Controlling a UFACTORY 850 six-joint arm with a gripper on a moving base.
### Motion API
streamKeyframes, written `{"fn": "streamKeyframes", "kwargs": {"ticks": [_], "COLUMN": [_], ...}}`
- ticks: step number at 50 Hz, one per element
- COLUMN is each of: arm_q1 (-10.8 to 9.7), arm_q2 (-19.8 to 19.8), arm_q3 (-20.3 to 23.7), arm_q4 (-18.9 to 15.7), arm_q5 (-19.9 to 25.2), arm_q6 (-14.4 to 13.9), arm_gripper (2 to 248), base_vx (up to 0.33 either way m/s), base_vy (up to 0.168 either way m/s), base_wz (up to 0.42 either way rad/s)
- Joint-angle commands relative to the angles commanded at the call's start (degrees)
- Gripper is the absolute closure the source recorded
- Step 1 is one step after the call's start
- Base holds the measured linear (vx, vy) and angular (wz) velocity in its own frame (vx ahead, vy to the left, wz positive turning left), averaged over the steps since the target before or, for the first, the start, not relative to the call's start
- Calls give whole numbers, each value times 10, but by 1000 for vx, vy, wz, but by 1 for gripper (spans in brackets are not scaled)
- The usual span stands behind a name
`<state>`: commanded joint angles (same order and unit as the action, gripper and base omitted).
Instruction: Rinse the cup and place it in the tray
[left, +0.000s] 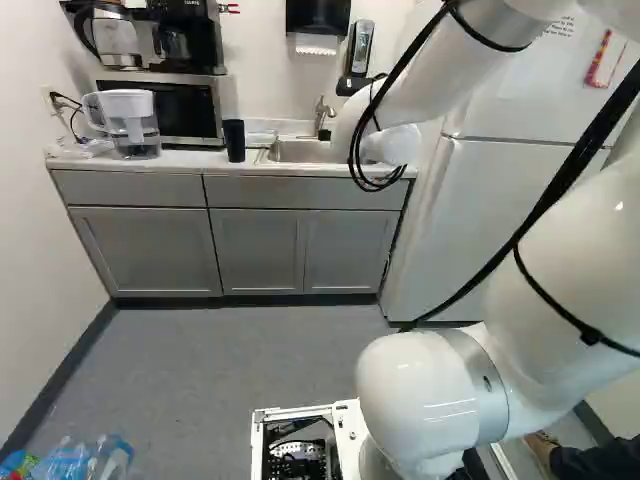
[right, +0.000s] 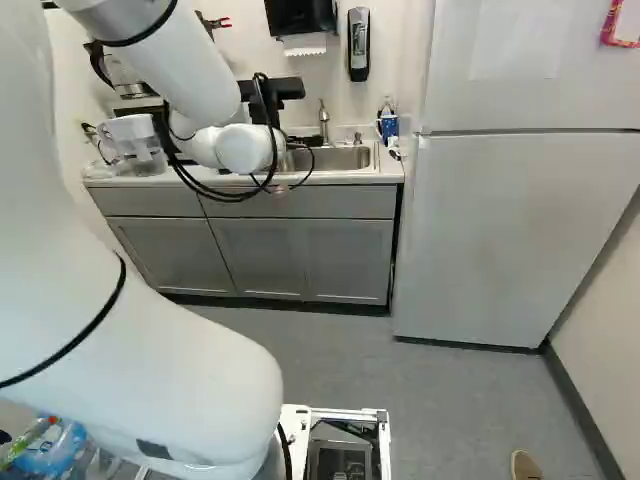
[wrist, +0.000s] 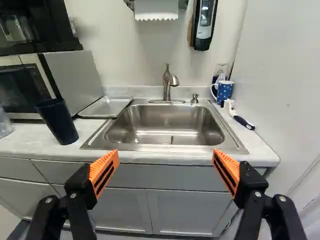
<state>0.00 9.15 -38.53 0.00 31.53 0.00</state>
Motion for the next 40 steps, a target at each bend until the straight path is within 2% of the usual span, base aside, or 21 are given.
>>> {"fn": "streamKeyframes", "kwargs": {"ticks": [40], "arm_q1": [0], "arm_q2": [-18], "arm_q3": [-66], "arm_q4": [0], "arm_q5": [-41], "arm_q6": [0], "arm_gripper": [3], "base_vx": [0], "base_vy": [0], "base_wz": [0]}}
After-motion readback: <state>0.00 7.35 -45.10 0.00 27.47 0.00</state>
